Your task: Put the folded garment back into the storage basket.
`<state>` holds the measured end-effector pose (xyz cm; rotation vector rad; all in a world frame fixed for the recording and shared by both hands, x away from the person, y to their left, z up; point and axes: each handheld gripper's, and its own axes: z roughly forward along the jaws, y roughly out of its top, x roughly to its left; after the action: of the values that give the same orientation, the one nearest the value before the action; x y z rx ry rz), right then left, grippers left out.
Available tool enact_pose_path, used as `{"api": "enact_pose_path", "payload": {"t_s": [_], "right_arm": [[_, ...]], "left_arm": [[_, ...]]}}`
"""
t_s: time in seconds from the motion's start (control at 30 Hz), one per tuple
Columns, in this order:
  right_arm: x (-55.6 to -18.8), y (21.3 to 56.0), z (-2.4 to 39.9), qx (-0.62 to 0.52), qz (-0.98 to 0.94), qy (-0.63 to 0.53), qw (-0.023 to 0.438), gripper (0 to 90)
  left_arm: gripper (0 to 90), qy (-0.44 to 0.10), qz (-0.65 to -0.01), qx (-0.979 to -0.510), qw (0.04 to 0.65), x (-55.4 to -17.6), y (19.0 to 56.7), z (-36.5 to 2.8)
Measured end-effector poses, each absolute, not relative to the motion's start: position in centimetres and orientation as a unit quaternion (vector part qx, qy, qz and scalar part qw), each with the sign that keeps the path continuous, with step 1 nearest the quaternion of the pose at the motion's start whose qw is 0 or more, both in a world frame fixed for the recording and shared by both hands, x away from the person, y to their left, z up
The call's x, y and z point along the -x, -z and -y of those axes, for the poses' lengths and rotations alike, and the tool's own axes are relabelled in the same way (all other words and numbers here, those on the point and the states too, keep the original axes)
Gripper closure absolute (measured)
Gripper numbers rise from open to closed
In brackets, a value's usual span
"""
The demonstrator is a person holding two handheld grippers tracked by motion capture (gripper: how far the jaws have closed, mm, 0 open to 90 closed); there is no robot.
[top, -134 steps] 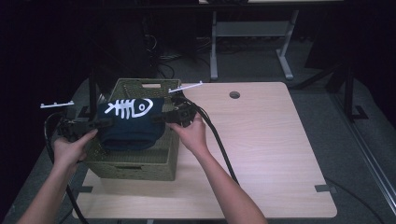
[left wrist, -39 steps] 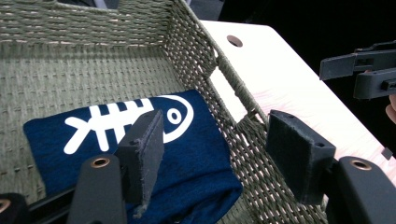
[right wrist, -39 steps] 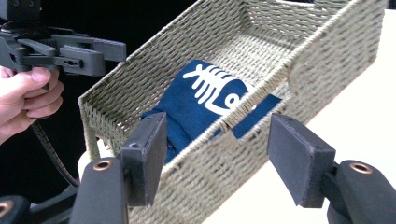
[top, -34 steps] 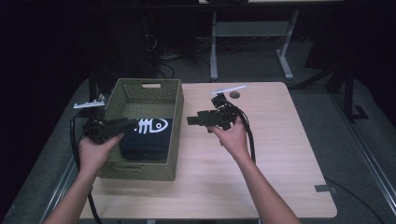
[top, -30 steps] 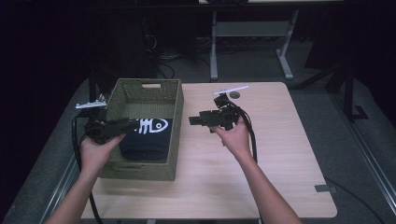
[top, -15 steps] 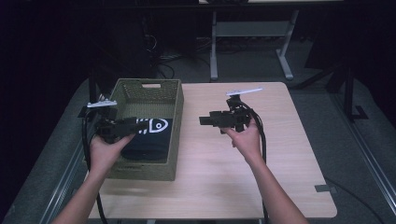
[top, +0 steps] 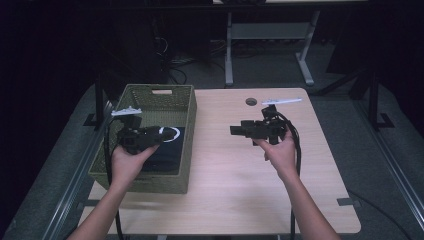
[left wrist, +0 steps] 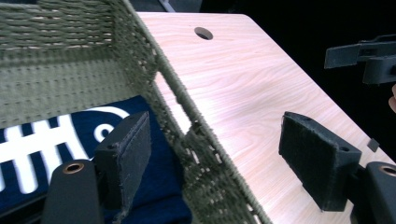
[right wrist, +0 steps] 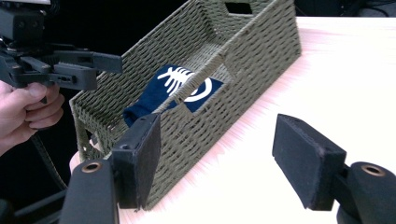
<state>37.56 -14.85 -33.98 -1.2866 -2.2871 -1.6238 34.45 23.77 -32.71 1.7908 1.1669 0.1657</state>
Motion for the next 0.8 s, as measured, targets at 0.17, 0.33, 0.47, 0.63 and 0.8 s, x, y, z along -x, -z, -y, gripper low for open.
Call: {"api": "enact_pose_path", "payload": {"t_s": [0.17,0.33,0.47,0.63,0.8], "right_arm": [[-37.2,34.2,16.5,0.426,0.736,0.526,0.023,32.0],[-36.8,34.5,18.2,0.434,0.730,0.527,0.018,31.3],[-36.4,34.9,19.4,0.443,0.729,0.522,0.017,30.6],[-35.8,35.3,21.1,0.451,0.725,0.521,0.011,30.4],[-35.3,35.7,22.5,0.460,0.721,0.518,0.009,30.4]], "left_arm": [[24.9,-0.069,-0.467,-0.740,0.479,-34.3,32.8,-22.3],[25.0,-0.062,-0.460,-0.746,0.477,-34.4,33.1,-21.0],[24.9,-0.058,-0.457,-0.747,0.480,-34.2,33.4,-20.0],[24.8,-0.053,-0.448,-0.754,0.478,-34.1,33.7,-18.5],[24.8,-0.050,-0.440,-0.757,0.480,-34.0,33.8,-17.4]]}}
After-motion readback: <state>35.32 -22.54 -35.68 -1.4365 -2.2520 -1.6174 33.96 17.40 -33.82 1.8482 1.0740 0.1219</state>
